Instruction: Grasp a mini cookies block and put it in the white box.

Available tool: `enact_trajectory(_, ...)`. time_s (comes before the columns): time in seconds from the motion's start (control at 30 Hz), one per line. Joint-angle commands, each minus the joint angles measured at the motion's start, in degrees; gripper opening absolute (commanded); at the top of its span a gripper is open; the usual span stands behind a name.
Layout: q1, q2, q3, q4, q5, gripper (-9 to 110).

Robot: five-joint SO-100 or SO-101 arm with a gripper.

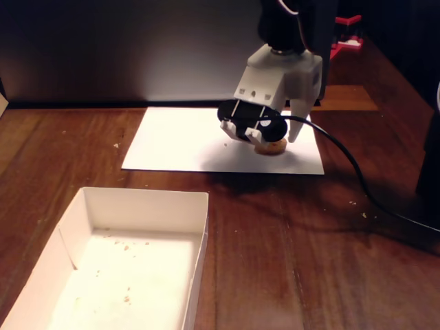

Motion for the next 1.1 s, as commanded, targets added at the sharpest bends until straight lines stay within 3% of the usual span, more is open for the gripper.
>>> enact_trajectory(0.0,0.00,1.32,-0.88,-0.09,0.79,35)
enact_trajectory(1.07,0.00,-3.43,-0.88,-2.37,0.53,35)
